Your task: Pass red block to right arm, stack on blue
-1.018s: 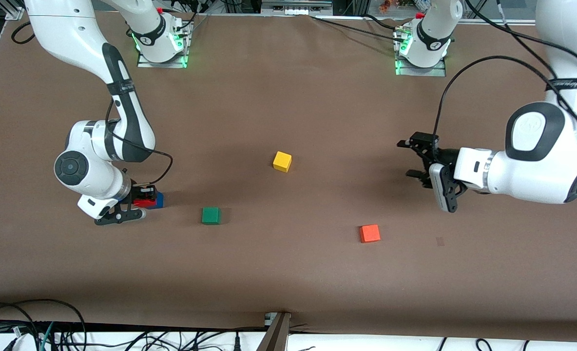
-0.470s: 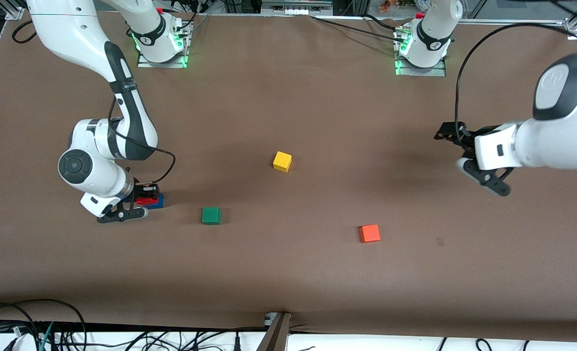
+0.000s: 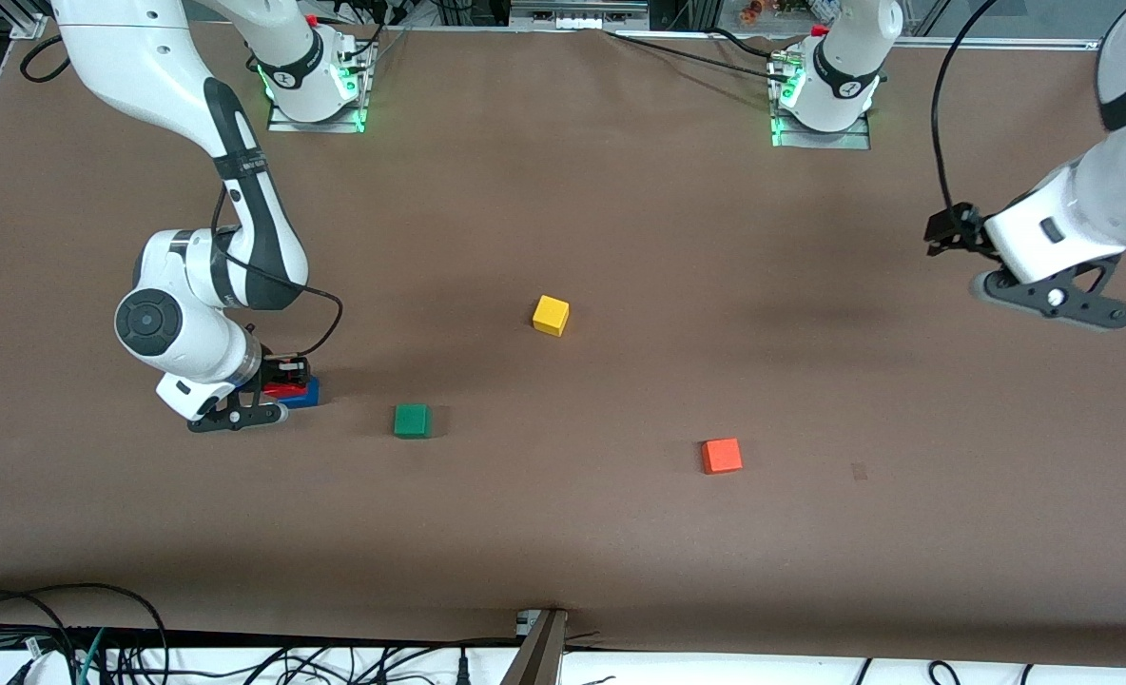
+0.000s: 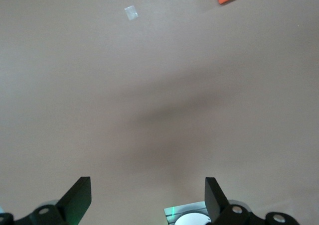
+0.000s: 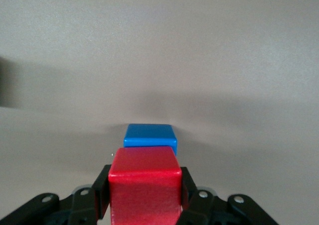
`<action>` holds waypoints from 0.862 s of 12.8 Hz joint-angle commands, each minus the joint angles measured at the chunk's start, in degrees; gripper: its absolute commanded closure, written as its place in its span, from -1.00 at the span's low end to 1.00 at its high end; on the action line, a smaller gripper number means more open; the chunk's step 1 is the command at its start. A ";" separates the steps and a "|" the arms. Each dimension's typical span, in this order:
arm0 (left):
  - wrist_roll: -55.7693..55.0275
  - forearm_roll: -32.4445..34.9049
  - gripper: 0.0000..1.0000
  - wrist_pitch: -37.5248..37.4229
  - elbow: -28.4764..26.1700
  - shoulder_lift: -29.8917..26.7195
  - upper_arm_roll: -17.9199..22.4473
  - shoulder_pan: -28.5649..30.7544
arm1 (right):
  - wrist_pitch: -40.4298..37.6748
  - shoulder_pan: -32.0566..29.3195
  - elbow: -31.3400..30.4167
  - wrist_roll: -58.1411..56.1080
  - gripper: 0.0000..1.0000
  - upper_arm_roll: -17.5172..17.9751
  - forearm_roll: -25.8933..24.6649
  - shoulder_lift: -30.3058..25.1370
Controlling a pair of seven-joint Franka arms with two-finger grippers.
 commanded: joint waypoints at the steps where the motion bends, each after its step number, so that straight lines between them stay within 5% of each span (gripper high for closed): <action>1: -1.26 1.37 -1.00 -1.11 2.73 0.21 0.89 -0.58 | 0.94 0.67 -2.26 2.43 1.00 -0.49 -1.32 -2.07; 3: -1.78 0.32 -1.00 4.92 0.38 -3.03 7.10 -3.63 | 1.55 0.67 -2.26 2.53 1.00 -0.49 -1.32 -1.98; 5: -3.97 -2.92 -1.00 9.43 -7.16 -8.03 17.81 -11.36 | 1.73 0.67 -2.26 2.53 1.00 -0.49 -1.41 -1.90; 8: -7.14 -4.79 -1.00 14.35 -17.53 -15.15 20.68 -14.37 | 1.73 0.58 -2.09 2.44 1.00 -0.58 -1.41 -1.81; 9: -8.54 -4.70 -1.00 15.32 -20.00 -16.92 20.85 -15.51 | 1.65 0.40 -1.74 2.44 -0.17 -0.58 -1.41 -1.72; 10: -9.94 -4.53 -1.00 15.33 -20.12 -17.02 21.55 -16.31 | 1.64 0.05 -1.39 2.09 -0.99 -0.66 -1.41 -1.72; 11: -10.13 -4.87 -1.00 14.98 -19.68 -16.50 21.82 -16.40 | 1.56 0.05 -1.04 2.09 -1.00 -0.75 -1.41 -1.72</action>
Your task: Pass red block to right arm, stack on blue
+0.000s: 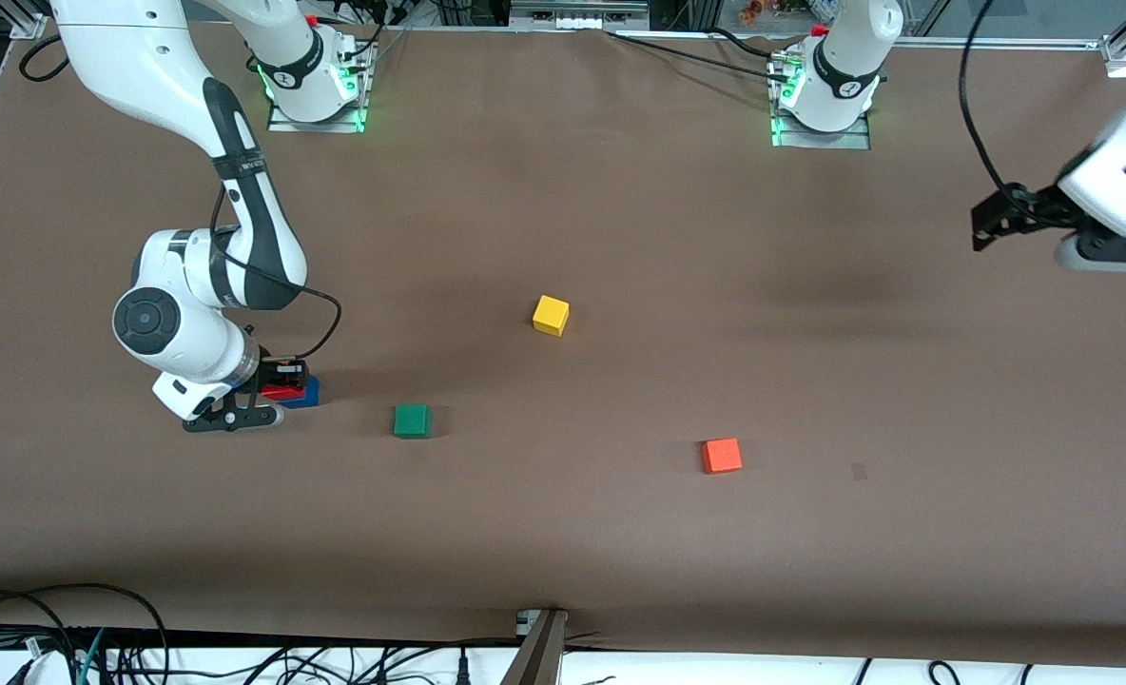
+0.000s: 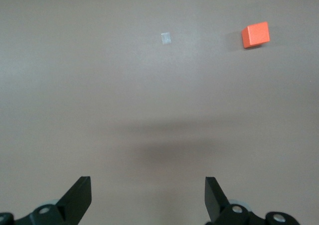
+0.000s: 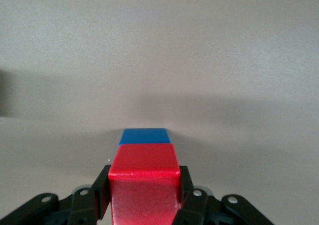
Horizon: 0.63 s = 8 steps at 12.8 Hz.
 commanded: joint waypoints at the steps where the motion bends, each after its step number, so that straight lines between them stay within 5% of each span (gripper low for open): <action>1: -1.61 -0.70 -1.00 1.43 -3.66 -2.77 2.16 -1.72 | -0.24 -0.11 0.20 0.49 -1.00 -0.42 -1.20 -1.74; 8: -1.09 -0.70 -1.00 0.46 -1.20 -1.54 1.20 -1.81 | -24.27 -0.19 15.64 -0.04 -1.00 -2.35 -1.20 -5.34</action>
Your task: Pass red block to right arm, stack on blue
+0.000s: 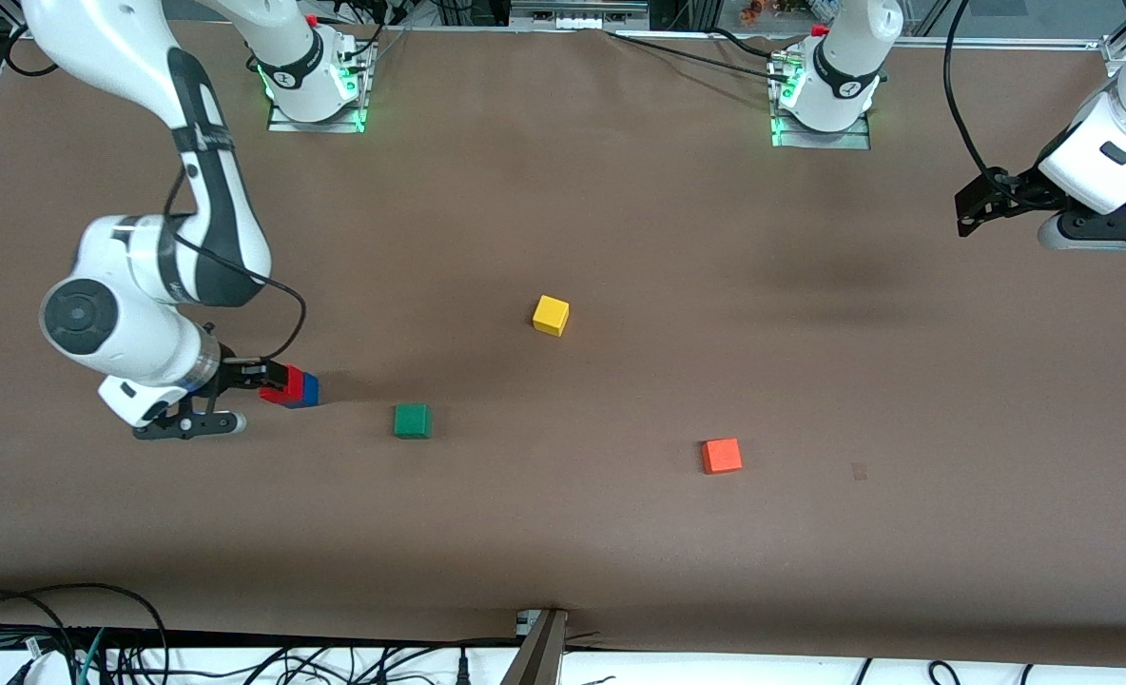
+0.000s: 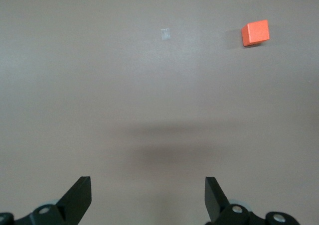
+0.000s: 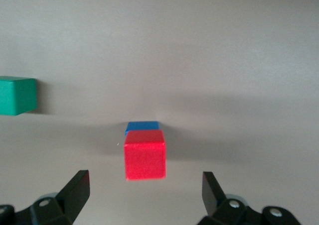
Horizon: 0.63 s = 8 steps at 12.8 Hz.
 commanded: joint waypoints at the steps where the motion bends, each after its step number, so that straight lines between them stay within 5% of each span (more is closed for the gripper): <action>1: 0.43 -0.66 -1.00 -0.64 0.75 -0.07 -0.29 -0.44 | -11.12 -0.13 6.89 -0.19 -1.00 -1.42 -0.92 -1.62; 5: 0.52 -0.66 -1.00 -0.73 0.84 -0.07 -0.56 -0.44 | -27.47 -0.05 15.07 0.33 -1.00 -4.14 -0.31 -3.99; 8: 0.34 -0.66 -1.00 -0.82 0.84 -0.07 -0.56 -0.01 | -30.76 -0.39 16.58 0.69 -1.00 -3.37 -0.92 -7.66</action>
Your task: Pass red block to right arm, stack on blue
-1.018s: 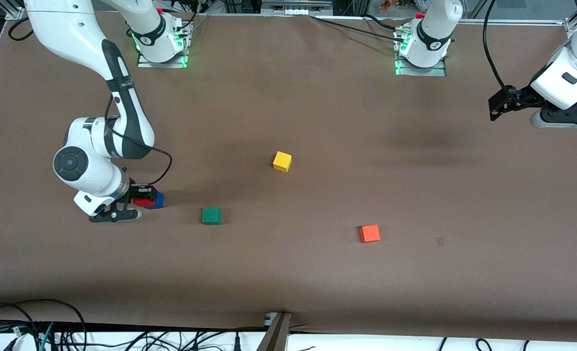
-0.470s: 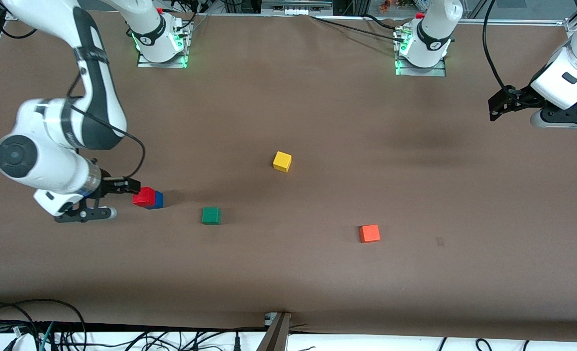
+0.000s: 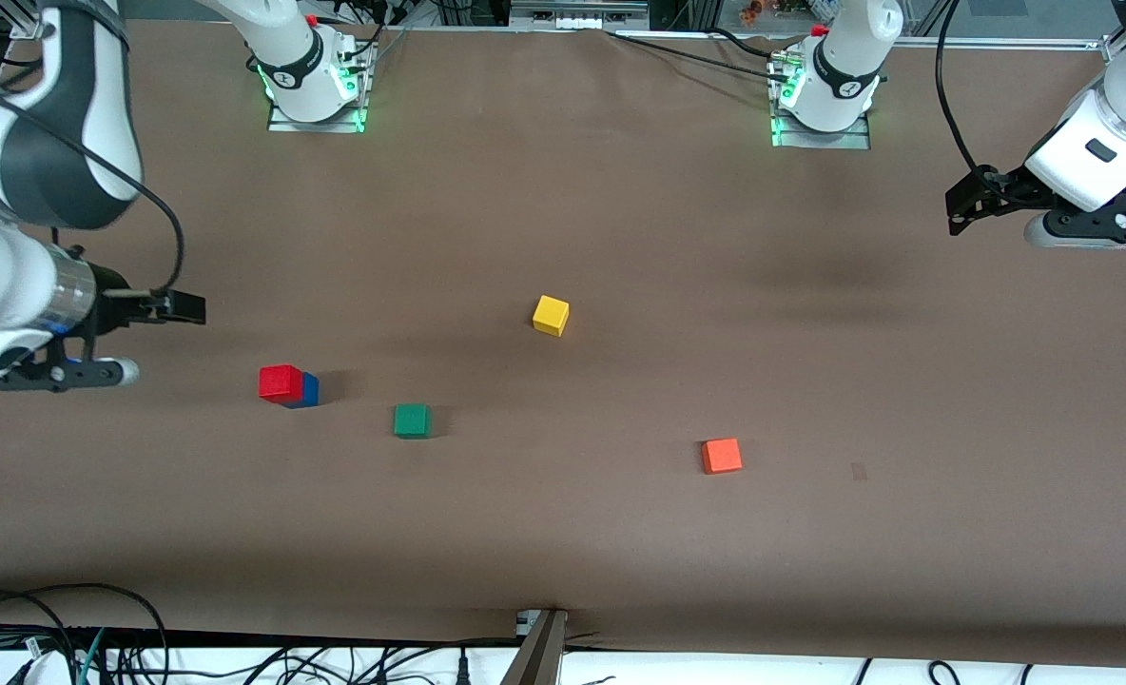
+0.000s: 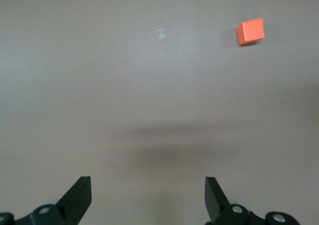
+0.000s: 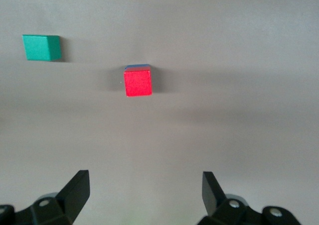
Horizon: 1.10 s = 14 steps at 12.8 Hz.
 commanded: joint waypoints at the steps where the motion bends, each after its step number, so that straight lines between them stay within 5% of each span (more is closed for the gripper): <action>1: 0.24 -0.65 -1.00 -0.76 0.78 -0.07 0.22 0.23 | -2.11 -1.60 -0.58 0.51 -1.00 2.30 -0.74 -5.17; 3: 0.24 -0.57 -1.00 -0.76 0.78 -0.07 0.05 0.23 | -3.85 -6.25 -3.13 0.25 -1.00 8.17 -4.41 -9.74; 8: 0.50 -0.22 -1.00 -1.11 0.78 -0.07 0.13 0.41 | -3.95 -11.00 -12.79 -0.02 -1.00 13.10 -5.31 -22.14; 14: 0.50 -0.30 -1.00 -1.11 0.78 -0.07 0.31 0.41 | -6.59 -12.59 -10.88 -0.99 -1.00 14.62 -5.66 -20.58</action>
